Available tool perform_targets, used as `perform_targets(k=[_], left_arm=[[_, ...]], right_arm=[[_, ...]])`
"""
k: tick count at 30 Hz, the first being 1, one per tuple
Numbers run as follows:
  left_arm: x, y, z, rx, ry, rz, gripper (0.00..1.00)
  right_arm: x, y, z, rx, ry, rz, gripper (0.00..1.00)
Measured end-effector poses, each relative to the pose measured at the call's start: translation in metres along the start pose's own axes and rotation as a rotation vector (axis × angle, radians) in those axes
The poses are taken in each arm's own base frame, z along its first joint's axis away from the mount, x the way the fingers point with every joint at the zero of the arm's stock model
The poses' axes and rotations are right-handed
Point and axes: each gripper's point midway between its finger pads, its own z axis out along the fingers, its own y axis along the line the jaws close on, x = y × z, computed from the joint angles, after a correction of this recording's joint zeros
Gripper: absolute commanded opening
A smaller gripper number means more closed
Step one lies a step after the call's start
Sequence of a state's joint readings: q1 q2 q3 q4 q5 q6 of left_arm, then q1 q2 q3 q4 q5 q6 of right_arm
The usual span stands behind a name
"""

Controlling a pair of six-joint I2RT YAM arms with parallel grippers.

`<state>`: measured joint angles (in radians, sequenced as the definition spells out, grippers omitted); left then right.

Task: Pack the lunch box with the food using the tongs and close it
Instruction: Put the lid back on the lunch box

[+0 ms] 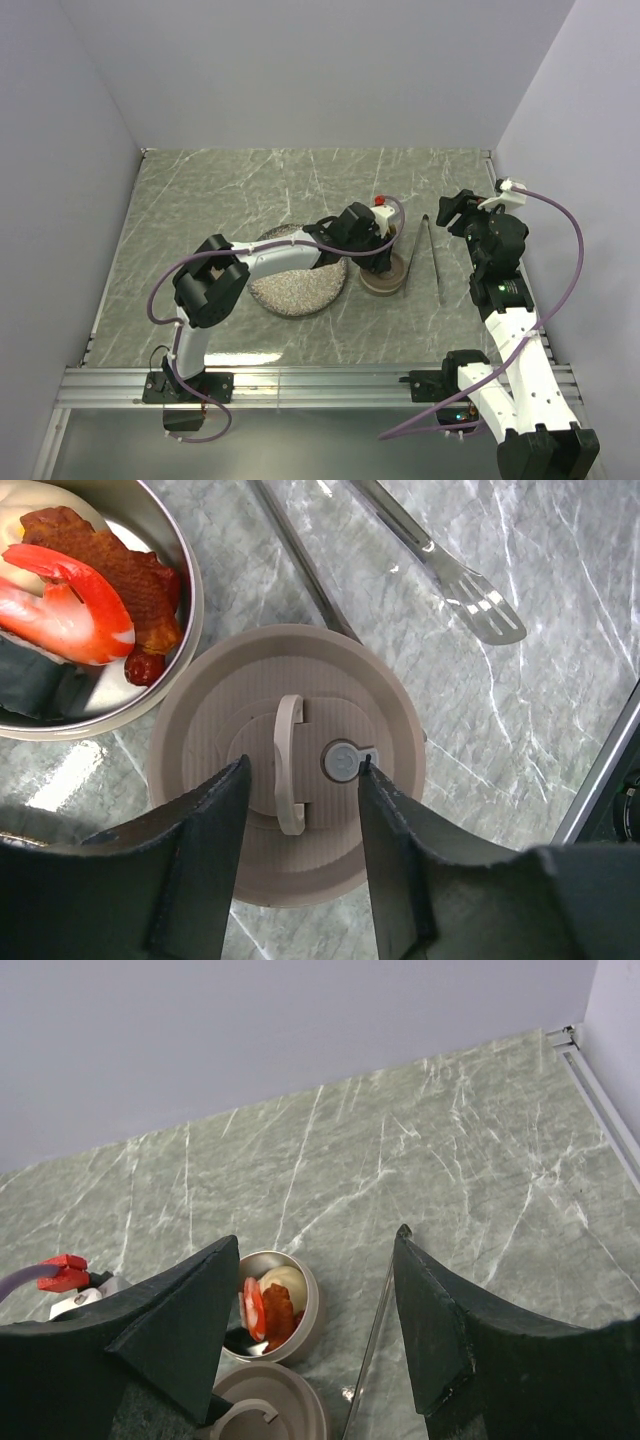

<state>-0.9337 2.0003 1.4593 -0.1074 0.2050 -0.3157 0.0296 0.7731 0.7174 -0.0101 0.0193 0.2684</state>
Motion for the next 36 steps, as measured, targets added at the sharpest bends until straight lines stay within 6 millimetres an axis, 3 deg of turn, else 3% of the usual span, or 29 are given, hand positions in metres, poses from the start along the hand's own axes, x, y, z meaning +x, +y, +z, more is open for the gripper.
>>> perform_targets(k=[9,17,26,31,34,36], left_arm=[[0.0,-0.005,-0.001,0.008,-0.014,0.009,0.55],[0.006,-0.014,-0.016,-0.025,-0.032,0.03,0.61],[-0.023,-0.015,-0.051,-0.102,-0.212,0.072,0.66],[-0.036,0.018,-0.103,-0.303,-0.356,0.054,0.66],[-0.037,0.059,-0.149,-0.485,-0.434,-0.022,0.65],[-0.025,0.093,-0.182,-0.622,-0.473,-0.104,0.66]], right_arm=[[0.0,0.0,0.0,0.0,0.0,0.0,0.7],[-0.001,0.0,-0.001,-0.002,-0.004,0.0,0.7],[-0.007,0.003,-0.006,-0.015,-0.025,0.001,0.71],[-0.008,0.004,-0.006,-0.02,-0.029,0.001,0.71],[-0.009,0.007,-0.006,-0.036,-0.034,0.001,0.7],[-0.01,0.01,-0.005,-0.053,-0.039,0.003,0.71]])
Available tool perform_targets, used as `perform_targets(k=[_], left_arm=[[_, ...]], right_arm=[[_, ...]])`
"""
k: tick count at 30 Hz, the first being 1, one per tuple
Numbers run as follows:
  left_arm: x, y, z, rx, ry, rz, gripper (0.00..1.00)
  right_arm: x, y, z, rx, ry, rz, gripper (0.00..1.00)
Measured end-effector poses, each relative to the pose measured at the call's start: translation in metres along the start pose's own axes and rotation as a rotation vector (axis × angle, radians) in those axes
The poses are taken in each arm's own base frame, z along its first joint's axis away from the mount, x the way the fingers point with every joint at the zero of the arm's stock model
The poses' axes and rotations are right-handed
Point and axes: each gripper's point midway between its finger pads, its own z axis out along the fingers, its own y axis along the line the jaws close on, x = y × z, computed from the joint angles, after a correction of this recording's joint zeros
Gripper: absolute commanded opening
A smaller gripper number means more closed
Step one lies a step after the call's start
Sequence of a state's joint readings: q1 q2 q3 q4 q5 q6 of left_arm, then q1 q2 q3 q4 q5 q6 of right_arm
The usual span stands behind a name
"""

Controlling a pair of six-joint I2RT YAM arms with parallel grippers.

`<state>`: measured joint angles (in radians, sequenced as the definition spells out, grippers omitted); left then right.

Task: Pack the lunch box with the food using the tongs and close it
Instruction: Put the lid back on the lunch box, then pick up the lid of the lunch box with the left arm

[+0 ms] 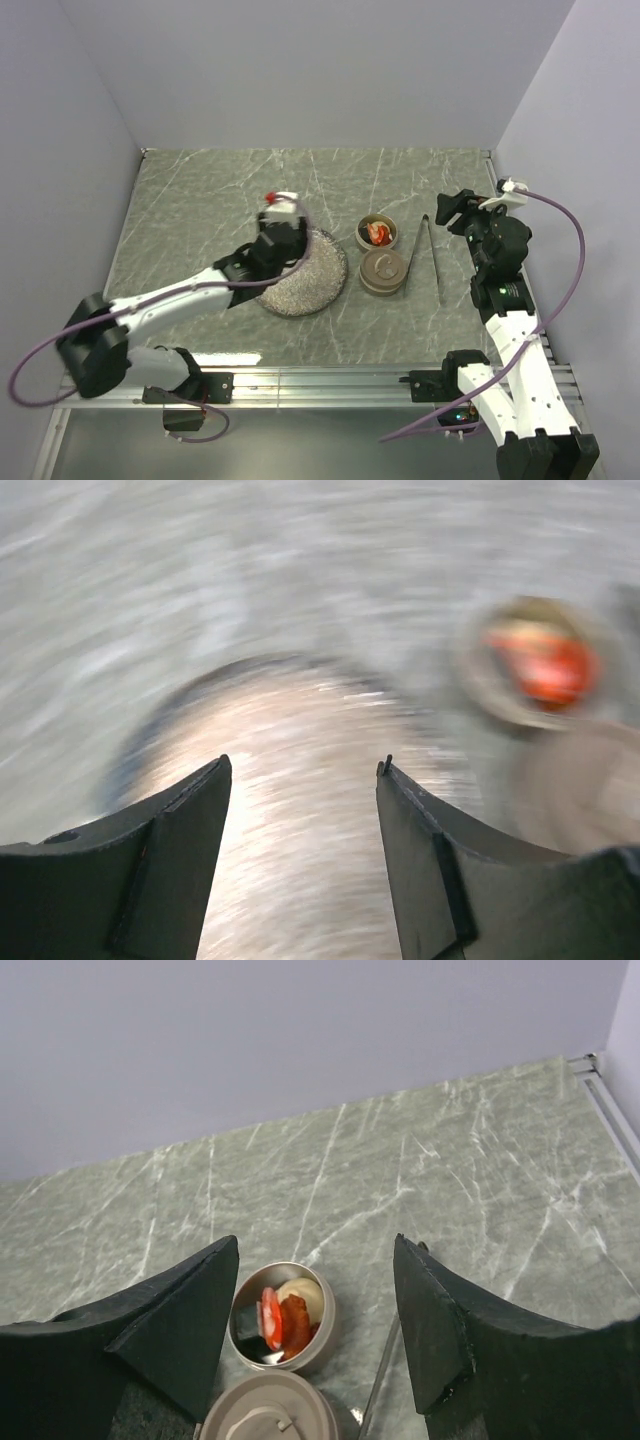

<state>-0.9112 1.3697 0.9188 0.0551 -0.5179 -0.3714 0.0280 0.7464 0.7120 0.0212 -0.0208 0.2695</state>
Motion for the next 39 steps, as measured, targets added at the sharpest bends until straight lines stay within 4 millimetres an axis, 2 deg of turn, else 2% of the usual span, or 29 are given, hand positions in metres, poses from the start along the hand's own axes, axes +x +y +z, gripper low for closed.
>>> perform_targets(k=[1,3,7,10,12,15,18,24,28,33,36,39], left_arm=[[0.004,0.029,-0.007,-0.088,-0.006,-0.028,0.66],[0.017,0.072,-0.023,-0.219,-0.003,-0.067,0.67],[0.048,0.132,-0.057,-0.398,0.025,-0.131,0.67],[0.059,0.164,-0.073,-0.506,0.028,-0.184,0.68],[0.062,0.175,-0.081,-0.548,0.027,-0.214,0.71],[0.066,0.198,-0.085,-0.622,0.038,-0.263,0.72],[0.082,0.223,-0.086,-0.718,0.1,-0.288,0.73],[0.124,0.234,-0.078,-0.788,0.301,-0.291,0.75],[0.135,0.234,-0.079,-0.797,0.355,-0.322,0.74],[0.14,0.23,-0.078,-0.777,0.379,-0.38,0.71],[0.145,0.226,-0.077,-0.752,0.4,-0.409,0.66],[0.156,0.222,-0.075,-0.737,0.437,-0.42,0.52]], right_arm=[[-0.001,0.003,0.002,-0.016,-0.003,0.003,0.71],[-0.001,0.007,0.005,-0.038,-0.004,0.006,0.71],[0.003,0.02,0.012,-0.112,0.013,0.027,0.7],[0.005,0.028,0.015,-0.157,0.02,0.036,0.7],[0.005,0.032,0.016,-0.176,0.02,0.043,0.7],[0.002,0.036,0.015,-0.195,0.011,0.044,0.7],[-0.001,0.037,0.015,-0.201,0.002,0.043,0.7],[-0.006,0.039,0.012,-0.207,-0.017,0.041,0.7],[-0.006,0.039,0.012,-0.208,-0.017,0.041,0.7],[-0.004,0.039,0.016,-0.21,-0.01,0.041,0.7],[-0.001,0.039,0.017,-0.211,-0.001,0.042,0.7],[-0.001,0.038,0.017,-0.21,-0.002,0.042,0.7]])
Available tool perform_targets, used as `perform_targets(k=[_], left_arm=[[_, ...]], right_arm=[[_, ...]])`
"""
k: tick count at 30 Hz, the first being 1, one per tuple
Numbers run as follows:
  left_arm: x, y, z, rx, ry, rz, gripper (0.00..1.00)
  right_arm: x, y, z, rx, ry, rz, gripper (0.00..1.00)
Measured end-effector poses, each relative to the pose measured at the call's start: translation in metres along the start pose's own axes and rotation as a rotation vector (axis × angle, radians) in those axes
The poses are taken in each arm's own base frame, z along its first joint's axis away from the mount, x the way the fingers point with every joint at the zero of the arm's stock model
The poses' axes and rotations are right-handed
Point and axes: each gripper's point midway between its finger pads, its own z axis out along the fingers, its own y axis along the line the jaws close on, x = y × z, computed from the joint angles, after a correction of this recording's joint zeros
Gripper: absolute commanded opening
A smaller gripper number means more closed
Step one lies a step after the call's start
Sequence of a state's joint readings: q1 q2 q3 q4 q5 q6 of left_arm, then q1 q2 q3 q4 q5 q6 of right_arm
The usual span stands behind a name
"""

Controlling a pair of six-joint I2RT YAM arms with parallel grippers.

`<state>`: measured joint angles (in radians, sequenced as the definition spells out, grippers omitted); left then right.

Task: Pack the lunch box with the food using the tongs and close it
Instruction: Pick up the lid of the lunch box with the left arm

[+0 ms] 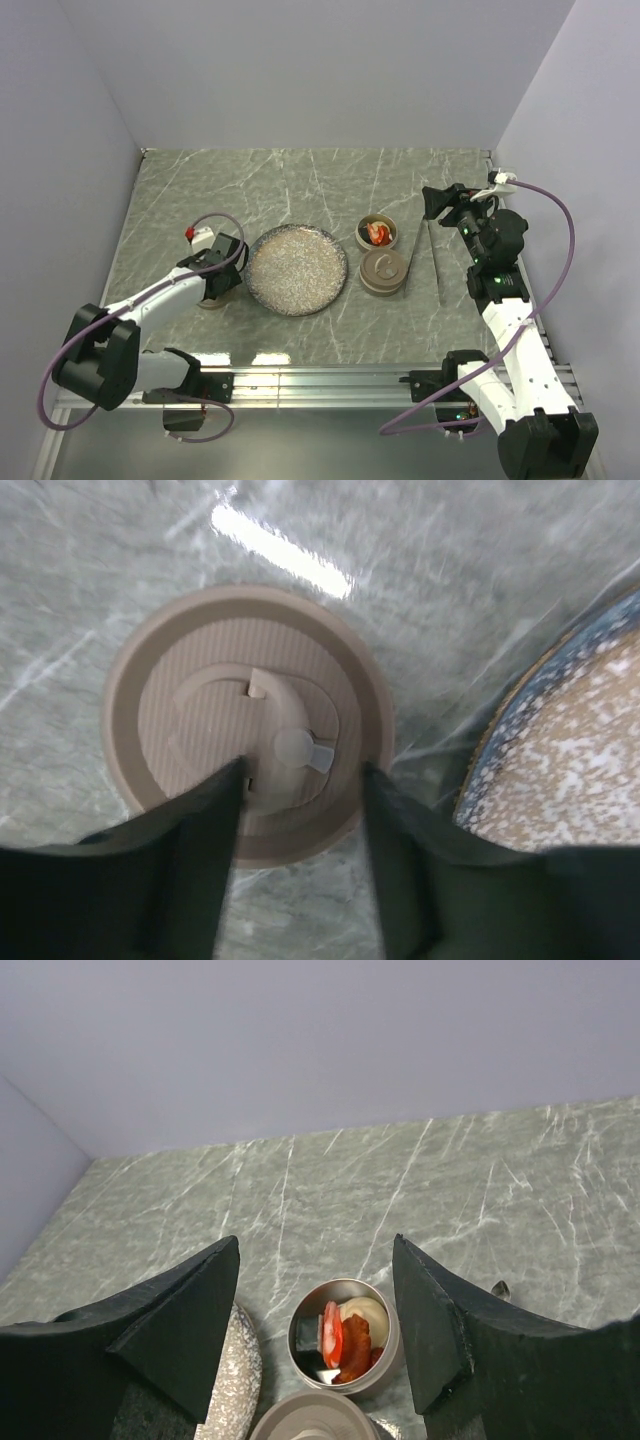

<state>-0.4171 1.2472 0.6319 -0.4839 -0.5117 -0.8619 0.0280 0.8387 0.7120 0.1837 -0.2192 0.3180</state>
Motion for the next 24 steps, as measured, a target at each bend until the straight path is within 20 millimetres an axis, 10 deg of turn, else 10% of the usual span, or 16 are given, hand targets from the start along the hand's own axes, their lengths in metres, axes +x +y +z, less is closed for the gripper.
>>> perform_targets(k=[11,15,24], left_arm=[[-0.001,0.0,-0.004,0.033,-0.007,-0.024,0.24],[-0.007,-0.001,-0.008,0.045,-0.027,-0.046,0.0],[-0.025,0.001,-0.02,0.068,-0.099,-0.086,0.0]], right_arm=[[-0.001,0.0,0.0,-0.001,-0.004,-0.001,0.69],[-0.001,0.0,0.0,-0.001,-0.004,-0.001,0.69],[-0.001,0.0,0.0,0.0,-0.002,-0.001,0.69]])
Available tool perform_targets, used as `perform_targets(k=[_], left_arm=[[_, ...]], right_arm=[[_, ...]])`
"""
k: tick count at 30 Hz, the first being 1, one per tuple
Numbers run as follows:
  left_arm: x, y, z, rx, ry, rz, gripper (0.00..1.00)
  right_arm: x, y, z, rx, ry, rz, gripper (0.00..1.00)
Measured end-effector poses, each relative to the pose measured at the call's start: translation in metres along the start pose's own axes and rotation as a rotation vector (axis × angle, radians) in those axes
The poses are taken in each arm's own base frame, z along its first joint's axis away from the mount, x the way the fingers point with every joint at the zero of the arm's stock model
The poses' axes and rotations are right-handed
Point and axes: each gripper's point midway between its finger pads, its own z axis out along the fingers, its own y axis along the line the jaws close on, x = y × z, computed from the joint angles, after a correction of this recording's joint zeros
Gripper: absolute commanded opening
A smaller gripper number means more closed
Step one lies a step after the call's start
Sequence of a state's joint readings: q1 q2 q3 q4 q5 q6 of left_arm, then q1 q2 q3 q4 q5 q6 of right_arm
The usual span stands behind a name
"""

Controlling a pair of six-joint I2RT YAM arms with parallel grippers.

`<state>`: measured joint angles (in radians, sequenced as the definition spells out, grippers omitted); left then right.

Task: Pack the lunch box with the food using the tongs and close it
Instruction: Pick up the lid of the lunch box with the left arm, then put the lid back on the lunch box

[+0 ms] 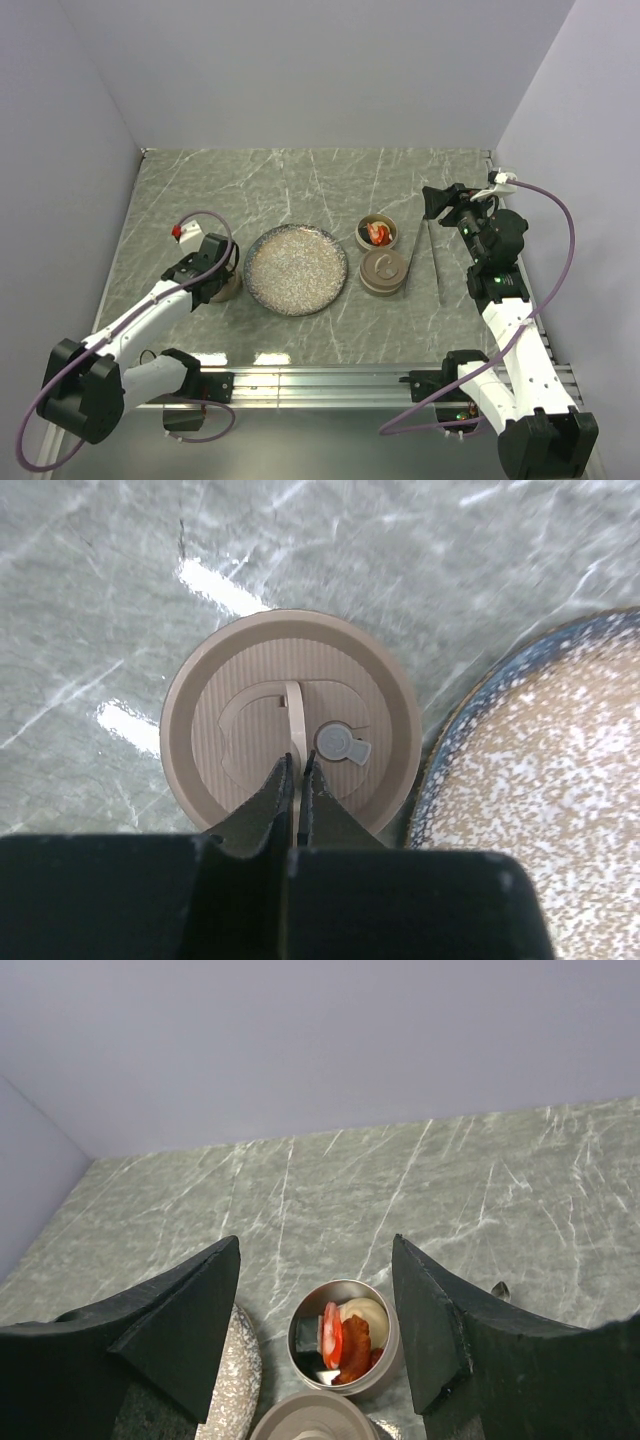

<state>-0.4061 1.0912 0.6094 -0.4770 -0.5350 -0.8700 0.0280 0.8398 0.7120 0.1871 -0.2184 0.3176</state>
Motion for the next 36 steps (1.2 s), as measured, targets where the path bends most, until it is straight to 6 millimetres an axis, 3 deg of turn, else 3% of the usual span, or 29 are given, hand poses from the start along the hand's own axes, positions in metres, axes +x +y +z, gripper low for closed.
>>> perform_targets(k=[9,14,22,26,29,32,36], left_arm=[[-0.019,-0.005,-0.007,0.027,-0.059,0.041,0.0],[-0.052,-0.047,-0.014,0.149,-0.111,0.069,0.0],[-0.089,-0.161,-0.009,0.413,-0.099,0.167,0.0],[-0.099,-0.241,-0.017,0.571,-0.099,0.256,0.0],[-0.096,-0.306,-0.032,0.702,-0.099,0.326,0.0],[-0.078,-0.361,-0.047,0.821,-0.079,0.391,0.0],[-0.039,-0.399,-0.059,0.918,-0.019,0.471,0.0]], right_arm=[[-0.001,-0.002,0.0,0.011,-0.004,0.0,0.69],[-0.001,-0.003,0.0,0.019,-0.007,0.0,0.69],[-0.004,-0.006,-0.002,0.036,-0.019,-0.002,0.69],[-0.007,-0.007,-0.005,0.05,-0.028,-0.003,0.69],[-0.011,-0.008,-0.01,0.067,-0.039,-0.008,0.69],[-0.014,-0.011,-0.015,0.088,-0.049,-0.017,0.69],[-0.019,-0.013,-0.022,0.111,-0.064,-0.025,0.69]])
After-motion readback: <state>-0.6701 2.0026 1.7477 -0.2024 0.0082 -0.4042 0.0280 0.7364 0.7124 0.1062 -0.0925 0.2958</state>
